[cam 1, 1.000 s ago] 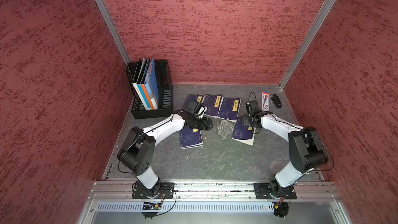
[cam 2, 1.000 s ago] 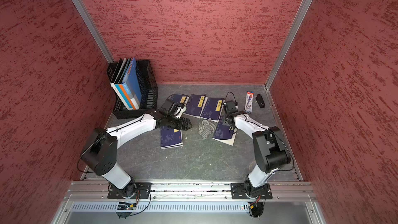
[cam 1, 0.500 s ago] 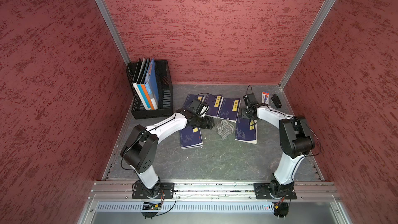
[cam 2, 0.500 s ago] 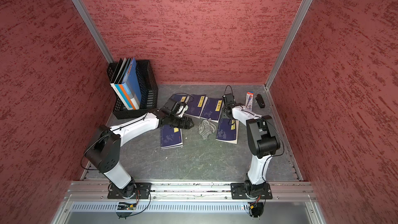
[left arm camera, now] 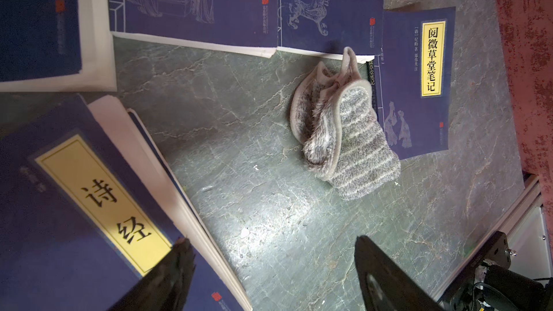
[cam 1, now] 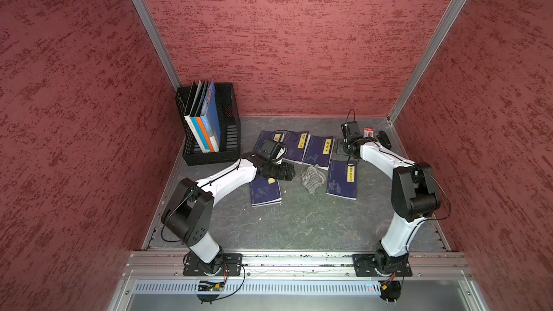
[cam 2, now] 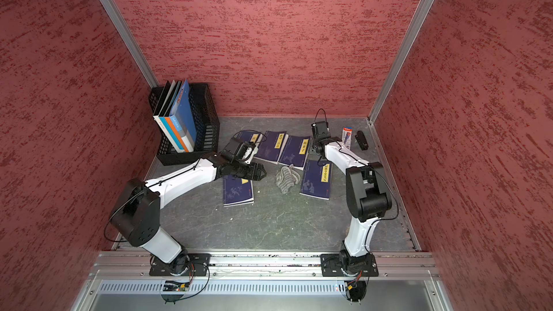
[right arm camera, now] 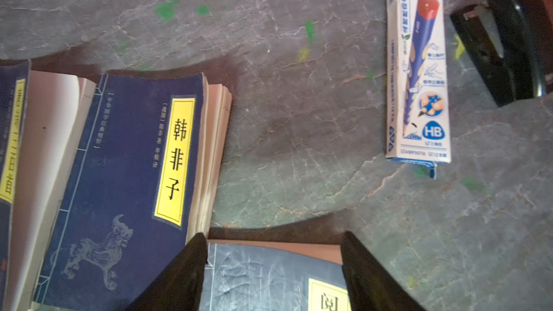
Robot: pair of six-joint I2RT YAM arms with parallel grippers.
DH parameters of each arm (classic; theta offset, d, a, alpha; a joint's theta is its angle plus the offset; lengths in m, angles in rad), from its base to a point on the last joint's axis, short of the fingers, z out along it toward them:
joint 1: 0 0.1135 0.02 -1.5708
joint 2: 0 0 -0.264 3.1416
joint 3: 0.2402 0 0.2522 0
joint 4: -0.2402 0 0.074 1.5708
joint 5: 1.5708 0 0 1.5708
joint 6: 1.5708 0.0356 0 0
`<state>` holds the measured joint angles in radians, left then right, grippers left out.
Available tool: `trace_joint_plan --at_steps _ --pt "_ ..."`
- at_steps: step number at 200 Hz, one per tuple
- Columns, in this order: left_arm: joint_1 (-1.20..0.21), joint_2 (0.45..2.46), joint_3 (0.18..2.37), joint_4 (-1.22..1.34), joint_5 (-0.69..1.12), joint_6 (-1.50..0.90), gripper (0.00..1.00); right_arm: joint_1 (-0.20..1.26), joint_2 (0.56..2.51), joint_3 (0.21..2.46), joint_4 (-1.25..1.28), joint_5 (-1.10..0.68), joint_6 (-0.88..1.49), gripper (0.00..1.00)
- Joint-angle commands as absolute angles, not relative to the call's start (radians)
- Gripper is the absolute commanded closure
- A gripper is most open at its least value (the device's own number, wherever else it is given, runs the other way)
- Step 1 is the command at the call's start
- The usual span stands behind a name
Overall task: Wipe the cover of the book
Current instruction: Move the book to the center of the board.
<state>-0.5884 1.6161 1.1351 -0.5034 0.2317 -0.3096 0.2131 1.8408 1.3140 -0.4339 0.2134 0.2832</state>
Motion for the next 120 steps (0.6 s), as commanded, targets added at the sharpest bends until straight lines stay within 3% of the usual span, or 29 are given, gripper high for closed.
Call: trace_joint_plan --at_steps 1,120 --pt "-0.588 1.579 1.117 -0.515 0.215 -0.308 0.14 0.209 1.883 1.296 -0.399 0.132 0.291 0.30" --pt "-0.560 1.520 1.067 -0.511 0.209 -0.301 0.14 0.211 1.882 1.028 -0.265 -0.026 0.337 0.36"
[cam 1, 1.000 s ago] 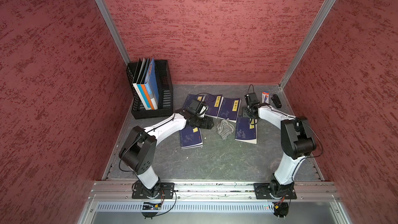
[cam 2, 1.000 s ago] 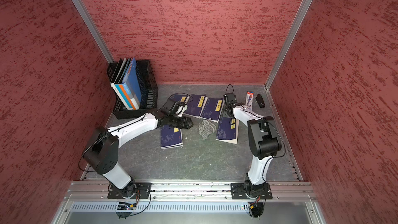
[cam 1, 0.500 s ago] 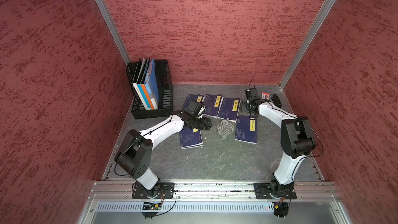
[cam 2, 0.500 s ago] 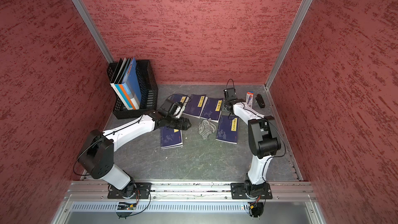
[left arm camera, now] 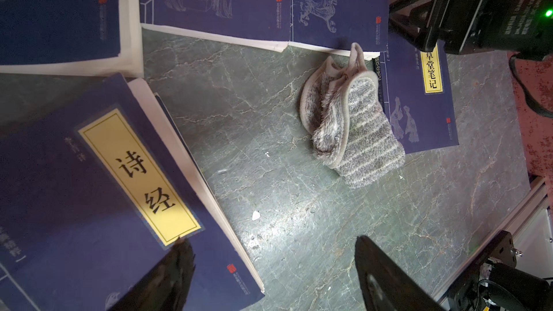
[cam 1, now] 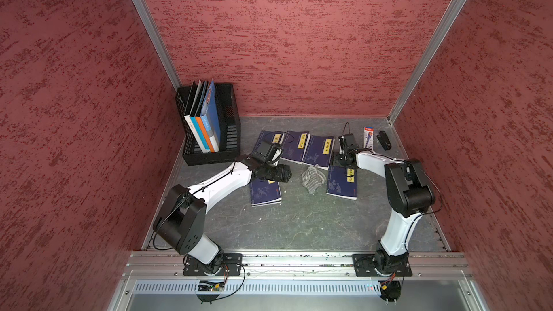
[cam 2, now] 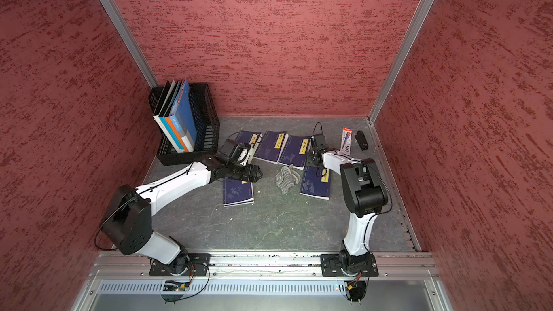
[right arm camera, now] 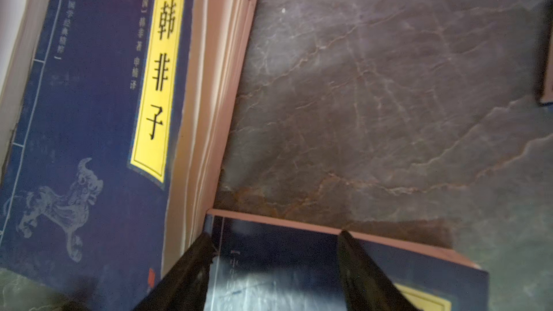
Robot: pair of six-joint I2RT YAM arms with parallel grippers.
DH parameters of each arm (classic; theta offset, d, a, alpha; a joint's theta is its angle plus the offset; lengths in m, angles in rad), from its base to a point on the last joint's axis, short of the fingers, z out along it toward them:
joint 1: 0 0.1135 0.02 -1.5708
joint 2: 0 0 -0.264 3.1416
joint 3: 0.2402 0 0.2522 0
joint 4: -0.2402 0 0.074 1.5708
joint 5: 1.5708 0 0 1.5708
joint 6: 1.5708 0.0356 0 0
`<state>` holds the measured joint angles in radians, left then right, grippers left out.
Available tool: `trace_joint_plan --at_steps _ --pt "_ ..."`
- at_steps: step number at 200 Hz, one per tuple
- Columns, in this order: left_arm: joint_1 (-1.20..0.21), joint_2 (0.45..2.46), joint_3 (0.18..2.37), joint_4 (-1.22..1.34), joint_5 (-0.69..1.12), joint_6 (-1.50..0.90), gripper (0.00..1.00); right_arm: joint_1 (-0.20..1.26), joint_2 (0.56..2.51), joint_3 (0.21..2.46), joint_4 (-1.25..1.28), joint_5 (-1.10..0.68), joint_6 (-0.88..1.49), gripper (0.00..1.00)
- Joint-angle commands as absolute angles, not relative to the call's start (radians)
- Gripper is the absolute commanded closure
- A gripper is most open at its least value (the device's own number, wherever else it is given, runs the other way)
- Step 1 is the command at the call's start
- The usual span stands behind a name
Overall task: Wipe the cover of the book
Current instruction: Move the book to the center of the board.
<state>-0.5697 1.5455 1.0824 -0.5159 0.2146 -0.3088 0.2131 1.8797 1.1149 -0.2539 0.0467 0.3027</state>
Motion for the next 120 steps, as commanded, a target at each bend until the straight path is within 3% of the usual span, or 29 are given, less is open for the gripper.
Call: trace_joint_plan --at_steps 1,120 --pt "-0.560 1.520 1.067 -0.511 0.209 -0.301 0.14 0.211 1.881 1.026 -0.263 -0.027 0.337 0.36" --pt "-0.548 1.490 1.054 -0.517 0.211 -0.295 0.14 0.204 1.945 1.065 -0.271 0.000 0.307 0.30"
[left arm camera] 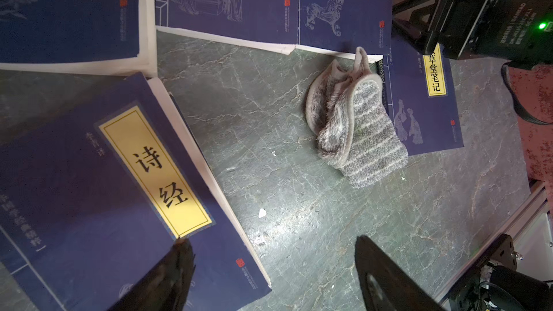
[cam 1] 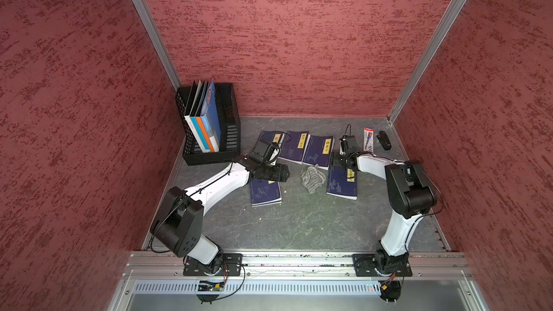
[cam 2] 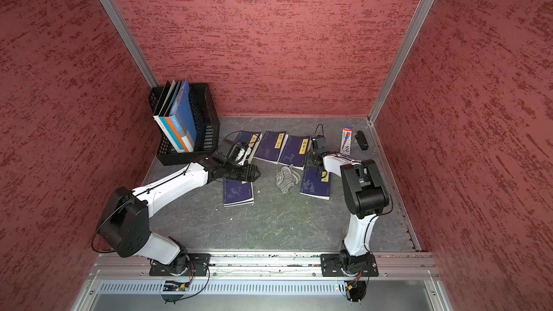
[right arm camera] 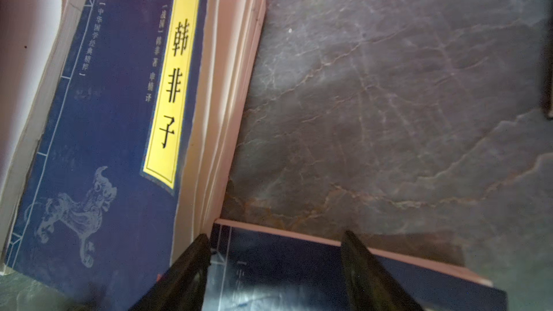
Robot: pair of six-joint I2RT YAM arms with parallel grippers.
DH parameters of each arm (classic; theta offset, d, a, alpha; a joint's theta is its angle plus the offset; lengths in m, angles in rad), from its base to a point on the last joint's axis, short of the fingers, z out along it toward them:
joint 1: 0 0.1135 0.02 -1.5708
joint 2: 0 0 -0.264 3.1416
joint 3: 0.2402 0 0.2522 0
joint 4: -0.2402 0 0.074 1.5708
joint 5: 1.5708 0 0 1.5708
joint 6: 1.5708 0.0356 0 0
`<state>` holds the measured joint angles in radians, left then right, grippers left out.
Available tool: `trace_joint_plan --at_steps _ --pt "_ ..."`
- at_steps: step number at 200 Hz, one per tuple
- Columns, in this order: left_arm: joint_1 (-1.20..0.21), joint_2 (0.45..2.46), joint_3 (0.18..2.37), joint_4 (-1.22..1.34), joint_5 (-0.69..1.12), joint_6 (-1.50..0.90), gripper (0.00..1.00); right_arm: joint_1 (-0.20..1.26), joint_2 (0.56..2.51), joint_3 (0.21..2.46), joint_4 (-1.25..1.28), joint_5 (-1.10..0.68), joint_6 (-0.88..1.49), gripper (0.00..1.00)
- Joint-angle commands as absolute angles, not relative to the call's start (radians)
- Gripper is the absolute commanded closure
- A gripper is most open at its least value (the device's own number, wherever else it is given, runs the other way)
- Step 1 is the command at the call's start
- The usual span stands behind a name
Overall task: Wipe the cover of the book
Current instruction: Move the book to the center of the board, then adjust the book at the center of the board.
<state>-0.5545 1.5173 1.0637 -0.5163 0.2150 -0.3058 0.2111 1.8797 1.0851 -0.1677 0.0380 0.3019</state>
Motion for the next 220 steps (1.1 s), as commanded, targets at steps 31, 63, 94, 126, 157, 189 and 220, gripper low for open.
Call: trace_joint_plan --at_steps 31,63,94,126,157,189,220 --pt "-0.546 1.489 1.055 -0.514 0.213 -0.295 0.14 0.204 1.920 1.040 -0.289 -0.009 0.310 0.31" --pt "-0.546 1.494 1.060 -0.510 0.218 -0.298 0.14 0.211 1.867 0.979 -0.293 -0.031 0.321 0.32" --pt "-0.545 1.495 1.056 -0.505 0.222 -0.299 0.14 0.244 1.796 0.900 -0.285 -0.052 0.350 0.33" --pt "-0.547 1.502 1.051 -0.496 0.228 -0.305 0.14 0.319 1.729 0.816 -0.273 -0.060 0.408 0.34" --pt "-0.559 1.515 1.048 -0.490 0.231 -0.308 0.14 0.379 1.631 0.760 -0.248 -0.052 0.452 0.33" --pt "-0.579 1.523 1.049 -0.485 0.232 -0.314 0.14 0.380 1.499 0.797 -0.335 0.086 0.483 0.29" --pt "-0.616 1.537 1.050 -0.484 0.236 -0.309 0.15 0.380 1.459 0.846 -0.480 0.186 0.517 0.28"
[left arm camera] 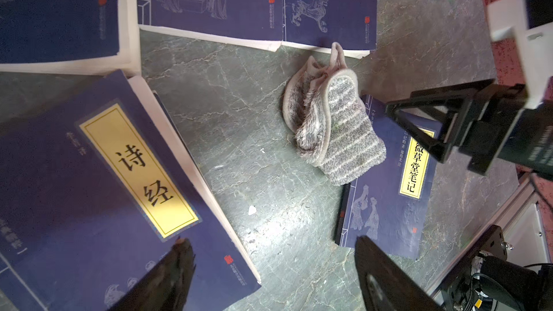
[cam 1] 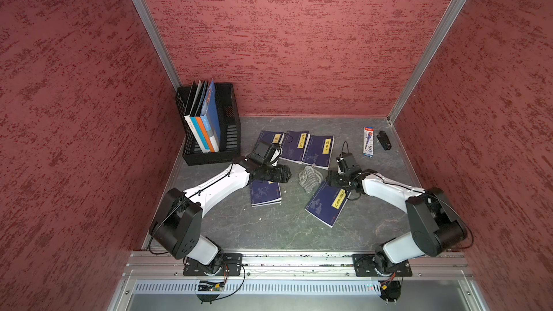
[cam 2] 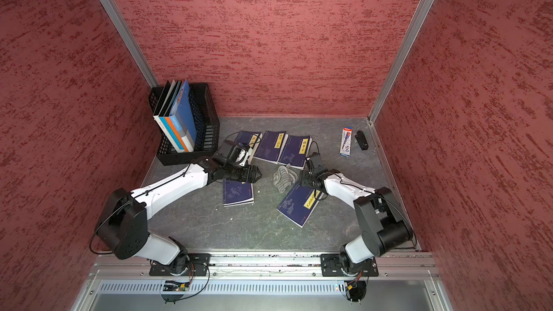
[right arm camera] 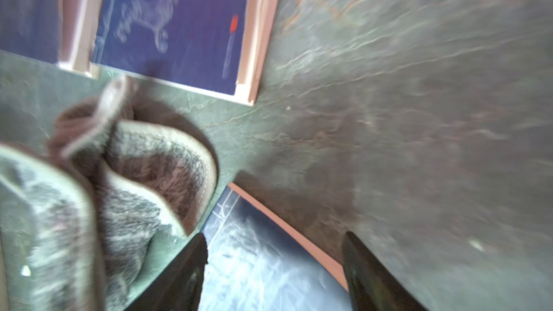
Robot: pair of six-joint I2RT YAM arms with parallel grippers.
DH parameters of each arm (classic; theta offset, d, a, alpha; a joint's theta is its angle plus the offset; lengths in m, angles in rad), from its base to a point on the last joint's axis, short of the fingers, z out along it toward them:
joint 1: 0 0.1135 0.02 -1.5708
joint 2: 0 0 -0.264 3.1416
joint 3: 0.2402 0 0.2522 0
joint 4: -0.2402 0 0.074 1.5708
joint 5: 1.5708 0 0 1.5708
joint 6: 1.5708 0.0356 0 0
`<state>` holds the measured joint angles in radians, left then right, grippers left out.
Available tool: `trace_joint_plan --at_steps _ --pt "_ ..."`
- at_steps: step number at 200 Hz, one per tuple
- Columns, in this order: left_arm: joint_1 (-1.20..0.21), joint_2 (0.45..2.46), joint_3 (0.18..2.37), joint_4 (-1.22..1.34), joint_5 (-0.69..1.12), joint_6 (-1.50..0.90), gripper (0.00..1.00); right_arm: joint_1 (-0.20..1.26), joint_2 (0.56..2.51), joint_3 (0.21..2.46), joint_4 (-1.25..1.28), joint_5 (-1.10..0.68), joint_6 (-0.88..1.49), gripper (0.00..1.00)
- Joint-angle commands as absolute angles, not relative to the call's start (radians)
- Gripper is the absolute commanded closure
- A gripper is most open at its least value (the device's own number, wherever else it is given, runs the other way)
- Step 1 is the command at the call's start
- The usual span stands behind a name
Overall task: Wipe the cover of the book
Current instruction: Adjust the book at the center of the board.
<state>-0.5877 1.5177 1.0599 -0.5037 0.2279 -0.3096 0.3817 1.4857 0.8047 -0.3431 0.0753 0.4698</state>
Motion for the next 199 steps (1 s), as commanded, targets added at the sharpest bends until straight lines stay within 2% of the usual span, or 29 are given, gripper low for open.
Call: trace_joint_plan --at_steps 1,88,119,171,199 --pt "-0.618 1.537 1.050 -0.485 0.235 -0.309 0.15 0.380 1.459 0.845 -0.483 0.188 0.519 0.28" --pt "-0.677 1.621 1.099 -0.472 0.250 -0.282 0.15 0.398 1.255 0.614 -0.504 0.127 0.686 0.29" --pt "-0.678 1.670 1.144 -0.457 0.254 -0.282 0.15 0.411 1.299 0.562 -0.398 0.055 0.693 0.31" --pt "-0.675 1.675 1.187 -0.474 0.232 -0.286 0.15 0.426 1.411 0.574 -0.302 0.008 0.614 0.43" --pt "-0.661 1.661 1.180 -0.475 0.225 -0.297 0.15 0.436 1.442 0.601 -0.271 -0.018 0.550 0.45"
